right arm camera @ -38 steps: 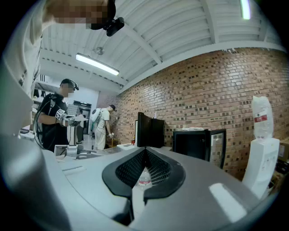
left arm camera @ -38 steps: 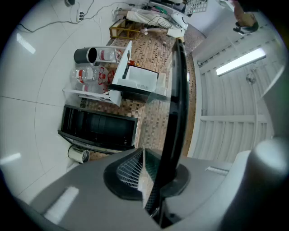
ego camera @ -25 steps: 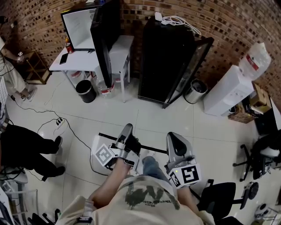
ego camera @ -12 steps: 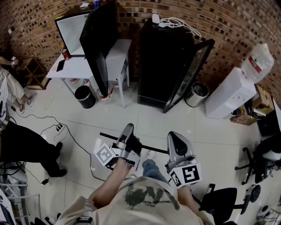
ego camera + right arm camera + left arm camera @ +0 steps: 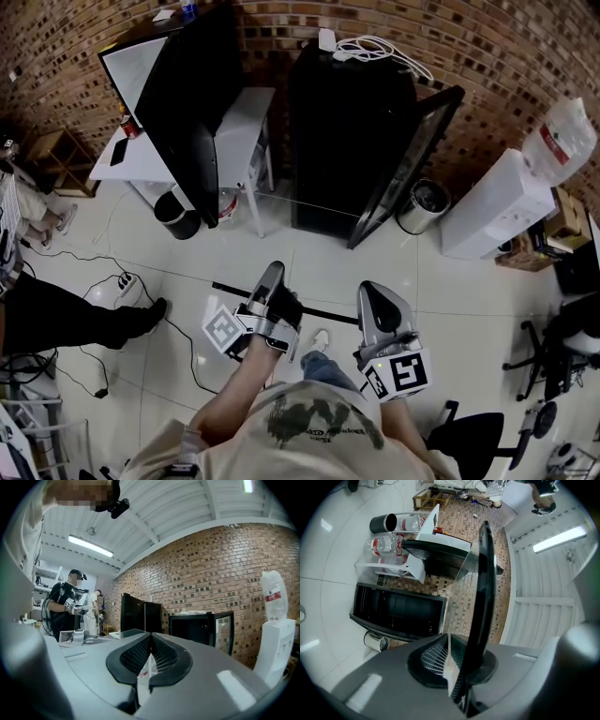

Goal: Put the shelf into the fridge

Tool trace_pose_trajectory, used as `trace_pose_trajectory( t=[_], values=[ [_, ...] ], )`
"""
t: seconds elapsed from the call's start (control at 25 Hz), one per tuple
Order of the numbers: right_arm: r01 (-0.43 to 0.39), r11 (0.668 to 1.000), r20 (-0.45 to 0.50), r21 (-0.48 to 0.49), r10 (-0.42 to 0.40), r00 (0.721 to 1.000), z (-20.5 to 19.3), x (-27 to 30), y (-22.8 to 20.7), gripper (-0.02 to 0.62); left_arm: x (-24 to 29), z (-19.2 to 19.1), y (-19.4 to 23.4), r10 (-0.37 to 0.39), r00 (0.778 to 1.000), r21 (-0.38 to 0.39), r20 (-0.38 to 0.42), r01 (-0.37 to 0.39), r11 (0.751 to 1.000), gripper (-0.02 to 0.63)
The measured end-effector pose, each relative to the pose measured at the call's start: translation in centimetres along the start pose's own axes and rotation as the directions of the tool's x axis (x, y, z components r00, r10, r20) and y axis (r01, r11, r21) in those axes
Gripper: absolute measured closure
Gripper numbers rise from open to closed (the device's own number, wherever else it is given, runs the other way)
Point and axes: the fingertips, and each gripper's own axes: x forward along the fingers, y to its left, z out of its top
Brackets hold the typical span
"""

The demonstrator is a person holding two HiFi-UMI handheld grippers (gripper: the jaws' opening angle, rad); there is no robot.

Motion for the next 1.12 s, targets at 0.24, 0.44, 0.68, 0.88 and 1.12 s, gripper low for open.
trace_pose_trajectory(
  t=[0.24,0.44,0.68,0.88,1.12],
  values=[
    [-0.003,1.000,-0.002,0.006,0.003,1.000,-0.2,2.3,-3.0,0.595,3.8,0.2,1.2,0.006,1.000,-0.002,0.002,-0.006,1.000,0.588],
    [-0.009,1.000,-0.003,0.014,0.009,1.000,0.0,3.9,-5.8,0.595,6.7,-0.3,2.0,0.015,1.000,0.003,0.000,-0.015,1.000,0.588],
    [-0.029,0.999,-0.003,0.022,0.030,1.000,-0.1,5.6,-8.6,0.595,9.6,-0.8,3.1,0.026,1.000,-0.004,0.016,-0.026,1.000,0.588],
    [-0.046,0.999,-0.002,0.028,0.046,0.999,0.3,6.5,-10.8,0.595,11.6,-1.3,3.8,0.041,0.999,0.005,0.029,-0.041,0.999,0.588],
    [-0.051,0.998,-0.009,0.026,0.051,0.999,0.3,7.4,-13.1,0.595,13.8,-1.8,4.3,0.036,0.999,0.006,0.036,-0.036,0.999,0.588]
  ],
)
